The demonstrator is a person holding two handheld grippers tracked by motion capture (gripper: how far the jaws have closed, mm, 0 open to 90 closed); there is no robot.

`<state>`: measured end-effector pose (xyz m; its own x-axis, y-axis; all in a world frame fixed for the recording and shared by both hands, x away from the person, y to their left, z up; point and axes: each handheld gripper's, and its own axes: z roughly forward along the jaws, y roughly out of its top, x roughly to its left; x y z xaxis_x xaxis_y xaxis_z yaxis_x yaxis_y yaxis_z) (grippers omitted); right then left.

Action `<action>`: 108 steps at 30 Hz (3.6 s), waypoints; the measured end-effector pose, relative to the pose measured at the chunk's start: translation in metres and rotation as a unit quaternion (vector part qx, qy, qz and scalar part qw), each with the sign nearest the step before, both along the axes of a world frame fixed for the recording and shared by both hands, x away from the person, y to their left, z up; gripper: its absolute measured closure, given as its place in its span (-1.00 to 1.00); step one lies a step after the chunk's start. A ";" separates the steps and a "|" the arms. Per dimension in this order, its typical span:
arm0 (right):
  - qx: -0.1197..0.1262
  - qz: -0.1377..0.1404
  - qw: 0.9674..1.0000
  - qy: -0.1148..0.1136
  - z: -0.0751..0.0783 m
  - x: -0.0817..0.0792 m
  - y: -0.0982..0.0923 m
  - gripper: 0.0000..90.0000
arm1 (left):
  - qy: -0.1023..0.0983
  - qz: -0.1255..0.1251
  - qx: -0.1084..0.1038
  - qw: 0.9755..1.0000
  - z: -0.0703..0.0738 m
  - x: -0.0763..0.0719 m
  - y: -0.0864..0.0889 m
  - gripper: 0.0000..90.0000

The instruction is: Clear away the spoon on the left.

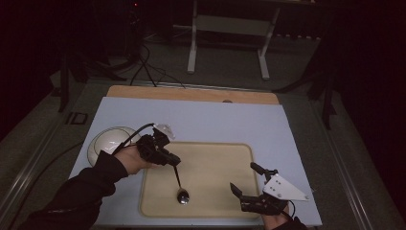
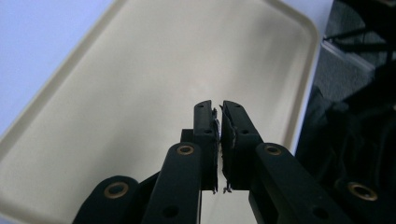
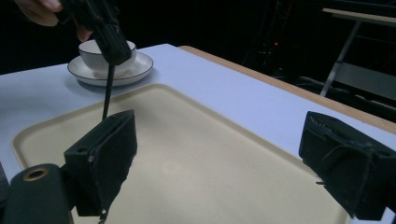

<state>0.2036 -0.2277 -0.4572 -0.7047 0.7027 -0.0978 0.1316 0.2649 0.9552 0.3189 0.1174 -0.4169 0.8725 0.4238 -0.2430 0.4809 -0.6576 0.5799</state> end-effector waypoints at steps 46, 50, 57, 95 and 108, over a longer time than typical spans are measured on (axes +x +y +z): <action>0.004 0.006 1.000 0.009 -0.002 0.002 0.000 -0.74 | -0.028 0.159 -0.092 0.983 -0.094 0.037 -0.021 0.66; 0.004 0.006 1.000 0.011 -0.002 0.002 0.000 -0.74 | -0.018 0.171 -0.077 0.982 -0.102 0.041 -0.024 0.60; 0.003 0.007 1.000 0.012 -0.002 0.003 0.001 -0.74 | -0.016 0.201 -0.056 0.978 -0.111 0.045 -0.026 0.57; 0.004 0.007 1.000 0.015 -0.003 0.004 0.001 -0.74 | -0.059 0.222 -0.064 0.971 -0.087 0.031 -0.040 -0.18; 0.001 0.005 1.000 0.018 -0.004 0.005 0.001 -0.74 | -0.083 0.167 -0.106 0.977 -0.061 0.011 -0.032 -0.98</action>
<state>0.2086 -0.2271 -0.4614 -0.7151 0.6954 -0.0708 0.1623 0.2637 0.9509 0.3303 0.0851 -0.4776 0.7284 0.6475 -0.2239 0.5367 -0.3362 0.7739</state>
